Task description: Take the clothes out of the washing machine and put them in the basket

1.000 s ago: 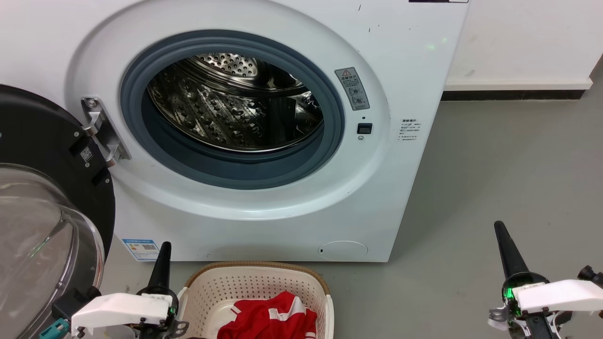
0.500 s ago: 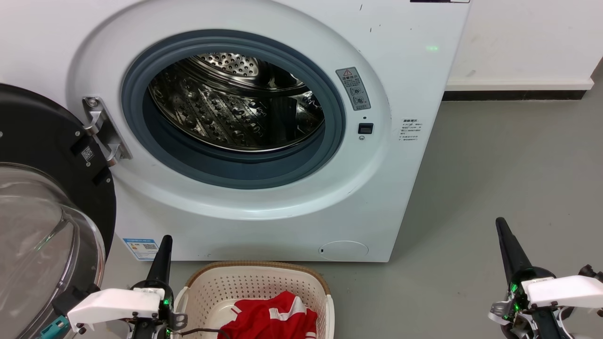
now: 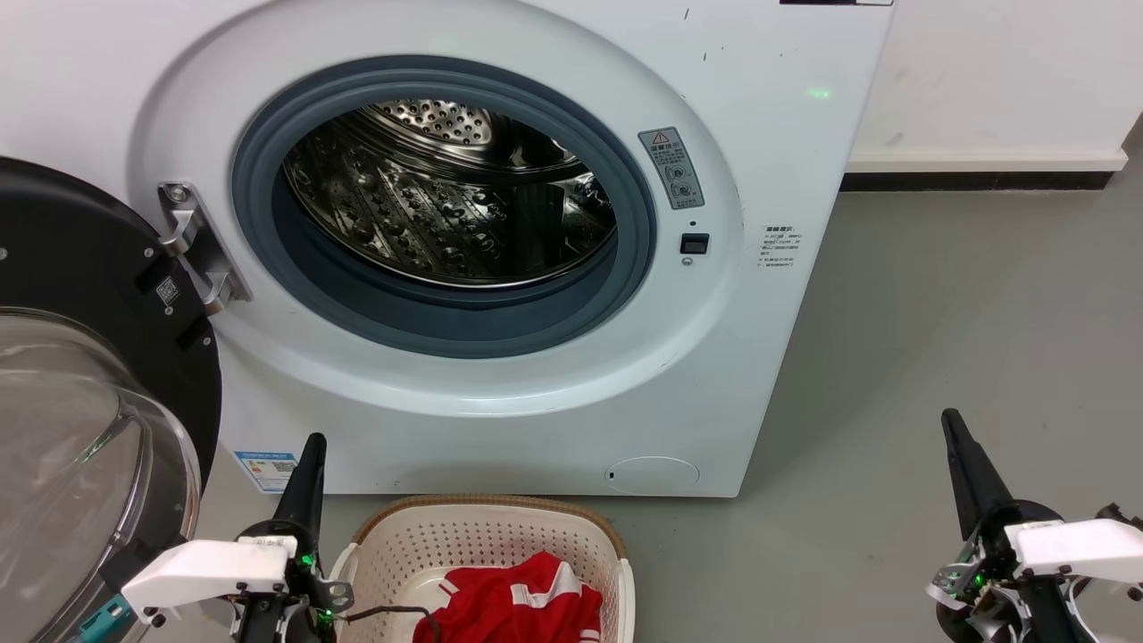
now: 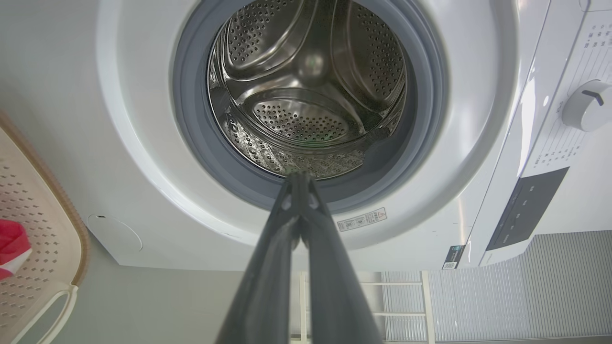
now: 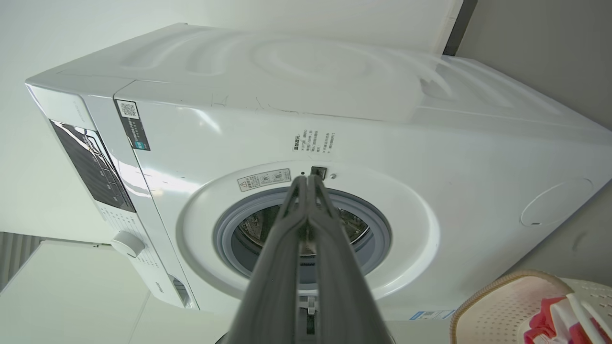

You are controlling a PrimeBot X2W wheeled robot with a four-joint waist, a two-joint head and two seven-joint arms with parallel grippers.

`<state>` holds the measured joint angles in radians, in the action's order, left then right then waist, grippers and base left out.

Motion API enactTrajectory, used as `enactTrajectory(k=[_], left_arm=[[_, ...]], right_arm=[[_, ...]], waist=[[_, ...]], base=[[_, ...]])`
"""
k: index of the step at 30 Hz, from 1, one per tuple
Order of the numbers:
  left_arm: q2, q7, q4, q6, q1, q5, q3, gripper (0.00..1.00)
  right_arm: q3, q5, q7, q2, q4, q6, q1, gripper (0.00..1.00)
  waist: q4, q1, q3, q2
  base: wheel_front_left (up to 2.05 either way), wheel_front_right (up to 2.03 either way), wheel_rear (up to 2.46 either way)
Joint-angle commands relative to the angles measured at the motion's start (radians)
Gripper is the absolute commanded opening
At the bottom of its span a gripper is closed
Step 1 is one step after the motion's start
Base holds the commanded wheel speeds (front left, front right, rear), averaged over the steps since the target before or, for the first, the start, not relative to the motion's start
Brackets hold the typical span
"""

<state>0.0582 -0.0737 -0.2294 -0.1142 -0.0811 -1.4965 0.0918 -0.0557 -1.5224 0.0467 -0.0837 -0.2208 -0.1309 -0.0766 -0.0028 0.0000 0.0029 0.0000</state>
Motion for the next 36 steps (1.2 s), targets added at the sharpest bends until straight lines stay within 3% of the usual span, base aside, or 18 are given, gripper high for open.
enactTrajectory(k=[1,16,36], left_arm=[[0.003,-0.008,-0.003,-0.007,-0.015,-0.024,0.003,0.00],[0.002,-0.036,-0.018,-0.020,-0.031,-0.131,0.013,0.00],[-0.002,-0.037,-0.017,-0.019,-0.031,-0.121,0.016,0.00]], right_arm=[[-0.005,-0.024,0.008,0.001,-0.003,0.000,-0.021,0.00],[-0.019,-0.129,0.039,0.005,-0.026,0.000,-0.034,0.00],[-0.028,-0.115,0.045,0.012,-0.025,0.000,-0.036,0.00]], waist=[[0.000,0.0000,0.000,0.0000],[0.003,0.0000,0.000,0.0000],[0.003,0.0000,0.000,0.0000]], base=[[0.00,0.00,0.00],[0.00,0.00,0.00],[0.00,0.00,0.00]])
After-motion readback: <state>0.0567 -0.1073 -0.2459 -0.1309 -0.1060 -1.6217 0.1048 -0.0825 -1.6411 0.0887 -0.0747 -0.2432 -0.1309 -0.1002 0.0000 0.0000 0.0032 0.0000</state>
